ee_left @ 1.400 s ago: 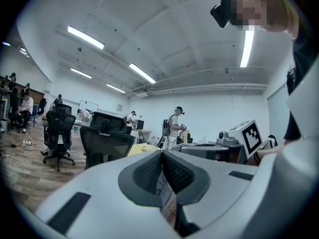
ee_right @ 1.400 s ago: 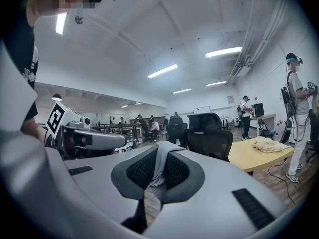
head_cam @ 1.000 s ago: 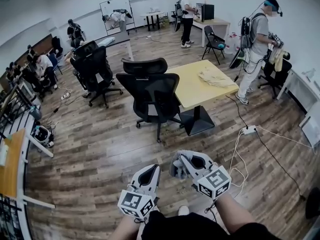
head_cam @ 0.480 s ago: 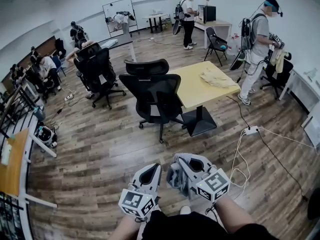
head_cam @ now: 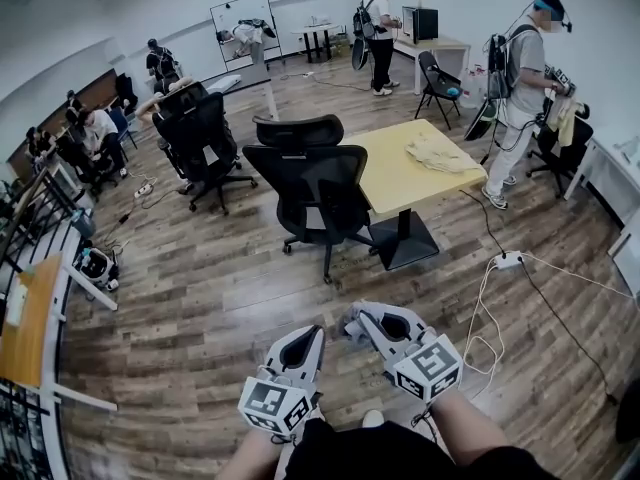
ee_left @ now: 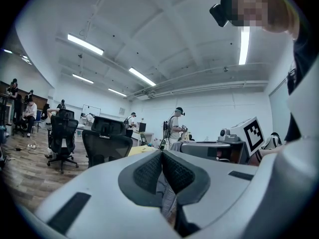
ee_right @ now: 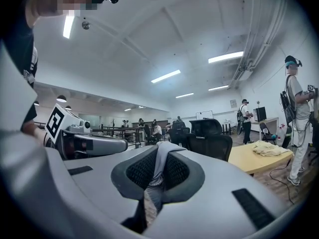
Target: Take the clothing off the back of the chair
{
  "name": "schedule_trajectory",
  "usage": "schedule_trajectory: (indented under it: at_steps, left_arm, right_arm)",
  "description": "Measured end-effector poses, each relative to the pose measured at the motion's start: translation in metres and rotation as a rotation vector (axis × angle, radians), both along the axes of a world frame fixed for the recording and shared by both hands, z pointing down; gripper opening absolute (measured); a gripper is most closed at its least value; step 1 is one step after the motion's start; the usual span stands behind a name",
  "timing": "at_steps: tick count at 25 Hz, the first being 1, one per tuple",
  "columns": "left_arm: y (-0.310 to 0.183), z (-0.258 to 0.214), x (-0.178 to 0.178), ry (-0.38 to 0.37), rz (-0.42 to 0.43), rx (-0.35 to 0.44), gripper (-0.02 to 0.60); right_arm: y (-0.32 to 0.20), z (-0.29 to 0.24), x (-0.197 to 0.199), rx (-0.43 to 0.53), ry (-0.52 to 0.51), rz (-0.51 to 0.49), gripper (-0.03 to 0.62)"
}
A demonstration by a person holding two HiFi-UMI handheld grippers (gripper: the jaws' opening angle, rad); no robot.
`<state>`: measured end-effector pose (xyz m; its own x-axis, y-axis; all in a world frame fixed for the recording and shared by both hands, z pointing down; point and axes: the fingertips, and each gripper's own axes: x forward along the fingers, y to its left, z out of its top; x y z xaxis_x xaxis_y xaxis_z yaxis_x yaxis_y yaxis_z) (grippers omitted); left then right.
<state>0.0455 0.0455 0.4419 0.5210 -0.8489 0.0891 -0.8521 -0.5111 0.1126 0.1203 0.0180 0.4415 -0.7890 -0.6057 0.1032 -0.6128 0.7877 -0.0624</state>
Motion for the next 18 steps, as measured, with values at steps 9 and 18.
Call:
schedule_trajectory:
  at_steps: [9, 18]
  left_arm:
    - [-0.0047, 0.0068, -0.0019, -0.003, -0.009, -0.009, 0.017]
    - [-0.0072, 0.0072, 0.0006, -0.015, -0.015, -0.017, 0.018]
  right_arm:
    - [-0.0038, 0.0093, -0.0025, -0.016, 0.000, -0.014, 0.026]
    - [-0.0049, 0.0106, -0.0059, -0.020, -0.006, -0.038, 0.027]
